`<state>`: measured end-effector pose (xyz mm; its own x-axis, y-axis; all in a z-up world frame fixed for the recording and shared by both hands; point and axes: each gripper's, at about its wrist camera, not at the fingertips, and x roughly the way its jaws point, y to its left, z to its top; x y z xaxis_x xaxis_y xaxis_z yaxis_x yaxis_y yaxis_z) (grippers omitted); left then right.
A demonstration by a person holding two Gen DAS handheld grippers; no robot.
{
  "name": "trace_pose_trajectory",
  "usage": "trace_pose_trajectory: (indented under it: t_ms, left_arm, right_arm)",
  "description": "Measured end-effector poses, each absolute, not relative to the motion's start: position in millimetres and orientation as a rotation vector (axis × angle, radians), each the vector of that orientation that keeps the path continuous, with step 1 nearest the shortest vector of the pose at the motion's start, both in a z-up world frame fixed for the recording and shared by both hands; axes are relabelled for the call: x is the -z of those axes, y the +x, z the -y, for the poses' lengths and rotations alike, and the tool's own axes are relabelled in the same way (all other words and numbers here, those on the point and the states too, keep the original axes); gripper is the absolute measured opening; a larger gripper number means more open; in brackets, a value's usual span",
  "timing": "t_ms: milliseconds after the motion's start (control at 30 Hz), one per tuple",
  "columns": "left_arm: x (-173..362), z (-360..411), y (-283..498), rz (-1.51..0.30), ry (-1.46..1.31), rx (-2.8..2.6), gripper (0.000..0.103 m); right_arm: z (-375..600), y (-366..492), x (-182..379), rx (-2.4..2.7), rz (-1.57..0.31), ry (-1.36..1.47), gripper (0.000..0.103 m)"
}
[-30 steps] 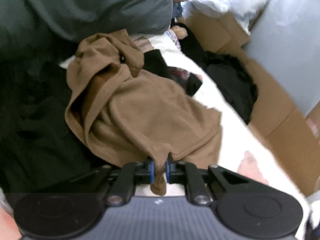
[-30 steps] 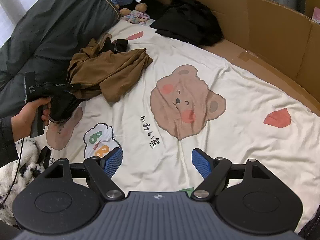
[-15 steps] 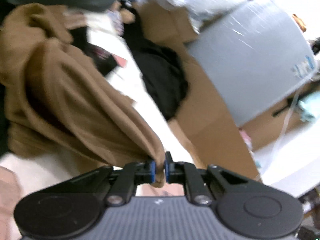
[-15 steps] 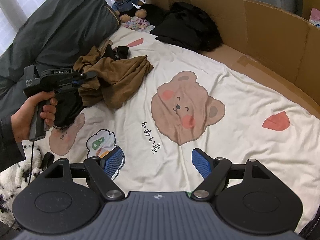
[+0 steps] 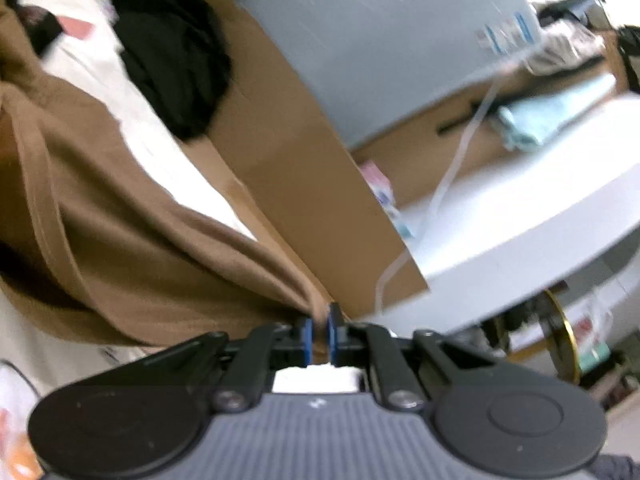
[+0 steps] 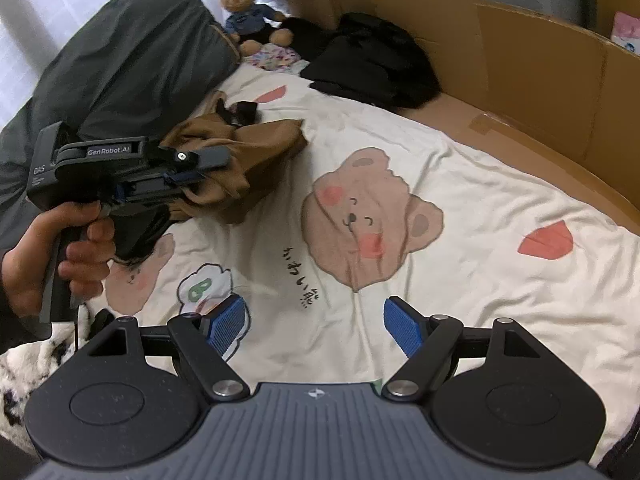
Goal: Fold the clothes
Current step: 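Lift the shirt with the left gripper while the right gripper approaches the hanging fabric, then grasp the hanging shirt corner with the right gripper and release the left gripper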
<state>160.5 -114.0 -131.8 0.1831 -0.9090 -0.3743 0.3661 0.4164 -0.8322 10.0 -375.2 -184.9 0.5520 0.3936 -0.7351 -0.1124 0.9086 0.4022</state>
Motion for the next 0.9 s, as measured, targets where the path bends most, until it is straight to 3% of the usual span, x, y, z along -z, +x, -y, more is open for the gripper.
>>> trace_pose_trajectory:
  t_ms: [533,633,900]
  left_arm:
    - [133.4,194.2,106.3,-1.139,-0.582,1.272,0.008]
    - [140.4,202.3,102.1,-1.166,-0.590,1.279,0.008]
    - [155.6,212.6,93.6,-1.208,-0.555,1.292,0.008]
  right_arm:
    - [376.2,-3.9,170.8,-0.371,-0.876,0.332,0.079]
    - [383.9,-7.6,174.4,-0.375,-0.886,0.337,0.068]
    - [414.0,-14.4,194.7,-0.330,-0.945,0.399,0.015]
